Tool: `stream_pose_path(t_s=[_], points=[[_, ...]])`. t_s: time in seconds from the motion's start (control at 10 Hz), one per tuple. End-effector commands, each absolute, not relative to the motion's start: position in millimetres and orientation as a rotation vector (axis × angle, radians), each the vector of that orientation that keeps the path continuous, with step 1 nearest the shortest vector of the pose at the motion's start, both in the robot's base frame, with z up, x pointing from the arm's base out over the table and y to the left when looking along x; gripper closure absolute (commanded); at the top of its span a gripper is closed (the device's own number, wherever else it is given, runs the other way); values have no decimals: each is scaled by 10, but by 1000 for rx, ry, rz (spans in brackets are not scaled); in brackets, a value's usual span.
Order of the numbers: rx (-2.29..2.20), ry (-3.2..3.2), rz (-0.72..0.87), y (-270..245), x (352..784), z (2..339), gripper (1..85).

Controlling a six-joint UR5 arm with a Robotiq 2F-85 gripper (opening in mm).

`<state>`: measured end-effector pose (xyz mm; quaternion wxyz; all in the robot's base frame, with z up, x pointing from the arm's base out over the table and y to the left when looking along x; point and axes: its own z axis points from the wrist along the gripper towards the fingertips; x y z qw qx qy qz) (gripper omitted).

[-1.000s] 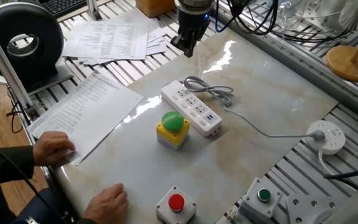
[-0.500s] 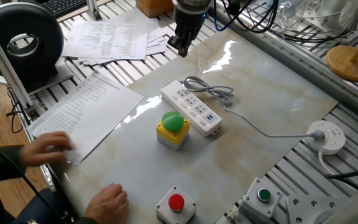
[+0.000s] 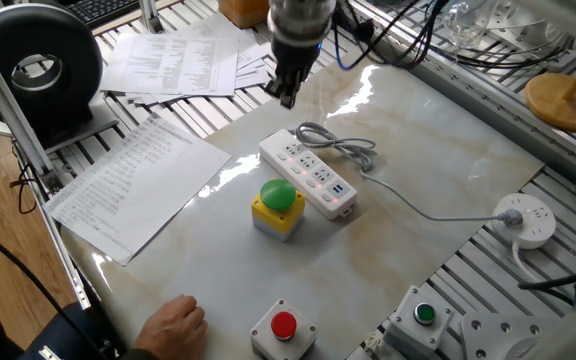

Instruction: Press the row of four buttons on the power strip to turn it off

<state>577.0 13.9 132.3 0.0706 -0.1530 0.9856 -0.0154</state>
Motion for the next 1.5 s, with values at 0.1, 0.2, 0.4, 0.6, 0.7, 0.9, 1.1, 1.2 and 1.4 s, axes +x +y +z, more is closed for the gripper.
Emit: stream_pose_path(t_s=[0.1,0.2,0.4,0.6,0.7,0.9,1.1,1.2,1.4], points=[[-454,2938,-52,308,5804,885,847],[-463,2927,-64,330,5803,791,847],[-476,2924,-45,397,5747,610,847],[-490,2913,-46,381,5690,501,847],[-489,2910,-35,394,5689,472,847],[-488,2896,-30,414,5726,370,847],[-496,2890,-32,404,5716,339,847],[-499,2890,-34,397,5713,335,847],[-501,2888,-42,381,5715,321,847]])
